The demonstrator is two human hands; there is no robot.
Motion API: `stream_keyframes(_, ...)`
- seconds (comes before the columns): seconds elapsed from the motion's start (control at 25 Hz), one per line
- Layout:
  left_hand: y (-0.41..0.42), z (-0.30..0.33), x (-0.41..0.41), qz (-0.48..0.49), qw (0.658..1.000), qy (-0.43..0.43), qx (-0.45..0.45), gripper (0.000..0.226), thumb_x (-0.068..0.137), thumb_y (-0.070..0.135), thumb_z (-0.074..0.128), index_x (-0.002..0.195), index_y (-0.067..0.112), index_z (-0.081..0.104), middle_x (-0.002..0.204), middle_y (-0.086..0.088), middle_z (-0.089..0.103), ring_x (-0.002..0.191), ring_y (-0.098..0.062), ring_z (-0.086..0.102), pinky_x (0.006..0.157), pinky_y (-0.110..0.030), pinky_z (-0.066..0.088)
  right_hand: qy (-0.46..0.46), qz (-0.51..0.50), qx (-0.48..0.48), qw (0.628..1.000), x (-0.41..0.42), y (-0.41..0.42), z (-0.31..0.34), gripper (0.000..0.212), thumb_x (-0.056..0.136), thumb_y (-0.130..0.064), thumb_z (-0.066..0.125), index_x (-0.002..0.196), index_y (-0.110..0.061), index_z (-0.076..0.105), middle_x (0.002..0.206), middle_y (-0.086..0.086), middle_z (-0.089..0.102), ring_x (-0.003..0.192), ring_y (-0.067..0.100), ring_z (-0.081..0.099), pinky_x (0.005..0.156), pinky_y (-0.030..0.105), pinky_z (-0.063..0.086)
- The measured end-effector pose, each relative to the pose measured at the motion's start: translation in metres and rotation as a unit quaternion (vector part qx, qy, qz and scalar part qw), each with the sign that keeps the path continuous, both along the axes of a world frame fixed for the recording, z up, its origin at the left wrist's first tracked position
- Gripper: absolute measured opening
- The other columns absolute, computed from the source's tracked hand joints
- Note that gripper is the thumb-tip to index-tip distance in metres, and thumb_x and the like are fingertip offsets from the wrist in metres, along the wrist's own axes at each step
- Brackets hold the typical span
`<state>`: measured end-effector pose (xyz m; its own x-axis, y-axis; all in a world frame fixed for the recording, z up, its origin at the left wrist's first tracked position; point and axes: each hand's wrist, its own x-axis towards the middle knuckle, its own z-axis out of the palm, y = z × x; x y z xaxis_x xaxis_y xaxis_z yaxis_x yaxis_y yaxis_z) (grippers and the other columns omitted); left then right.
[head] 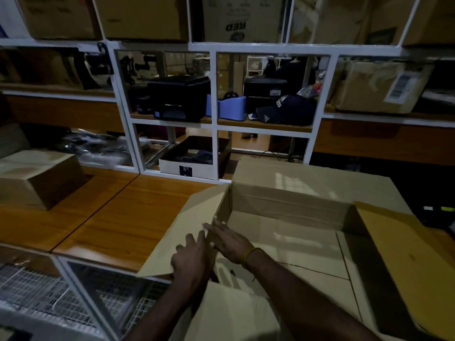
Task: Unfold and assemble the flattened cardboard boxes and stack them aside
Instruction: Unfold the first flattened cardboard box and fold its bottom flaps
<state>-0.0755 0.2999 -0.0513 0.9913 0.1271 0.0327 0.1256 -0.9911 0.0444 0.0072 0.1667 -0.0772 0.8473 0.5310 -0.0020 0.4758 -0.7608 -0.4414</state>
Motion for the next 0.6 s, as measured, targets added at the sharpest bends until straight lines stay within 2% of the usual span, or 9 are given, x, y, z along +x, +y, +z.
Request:
stream_keyframes(0.12, 0.034, -0.007, 0.001, 0.025, 1.000, 0.002, -0.001, 0.081, 0.089, 0.038, 0.063, 0.152, 0.031, 0.012, 0.136, -0.006, 0.041, 0.106, -0.027, 0.058, 0.071, -0.035, 0.054, 0.019, 0.031, -0.020, 0.999, 0.004, 0.032, 0.002, 0.070, 0.102, -0.024, 0.051, 0.155, -0.042, 0.009, 0.166, -0.003, -0.003, 0.152, 0.027, 0.010, 0.116, 0.048, 0.030)
stream_keyframes(0.2, 0.058, -0.013, 0.003, 0.049, 0.999, -0.007, -0.002, 0.074, 0.093, 0.036, 0.057, 0.152, 0.034, 0.012, 0.135, -0.005, 0.041, 0.104, -0.026, 0.058, 0.069, -0.034, 0.055, 0.033, 0.049, -0.037, 0.998, 0.004, 0.054, 0.005, 0.074, 0.101, -0.022, 0.052, 0.155, -0.043, 0.005, 0.166, -0.005, -0.005, 0.152, 0.028, 0.008, 0.116, 0.050, 0.029)
stream_keyframes(0.36, 0.088, -0.016, 0.012, 0.086, 0.996, -0.016, -0.007, 0.070, 0.092, 0.034, 0.056, 0.150, 0.035, 0.016, 0.134, -0.007, 0.042, 0.104, -0.029, 0.057, 0.072, -0.038, 0.054, 0.025, 0.058, -0.096, 0.993, -0.007, 0.066, 0.009, 0.081, 0.098, -0.031, 0.057, 0.154, -0.046, -0.001, 0.166, -0.004, -0.004, 0.152, 0.027, 0.005, 0.115, 0.060, 0.021)
stream_keyframes(0.44, 0.093, -0.018, 0.019, 0.074, 0.997, -0.032, 0.001, 0.072, 0.089, 0.034, 0.058, 0.150, 0.032, 0.019, 0.133, -0.010, 0.041, 0.109, -0.031, 0.053, 0.080, -0.045, 0.053, 0.010, 0.001, -0.119, 0.993, -0.019, 0.052, 0.003, 0.084, 0.096, -0.035, 0.058, 0.154, -0.044, -0.002, 0.166, -0.001, -0.006, 0.152, 0.030, 0.002, 0.113, 0.066, 0.012)
stream_keyframes(0.6, 0.055, -0.027, 0.040, -0.048, 0.996, -0.071, 0.013, 0.071, 0.088, 0.036, 0.059, 0.151, 0.031, 0.027, 0.147, -0.017, 0.034, 0.129, -0.038, 0.039, 0.099, -0.058, 0.038, -0.002, -0.194, -0.150, 0.969, -0.046, -0.016, -0.014, 0.083, 0.096, -0.033, 0.059, 0.156, -0.035, 0.001, 0.165, 0.004, -0.011, 0.151, 0.034, -0.003, 0.112, 0.069, 0.006)
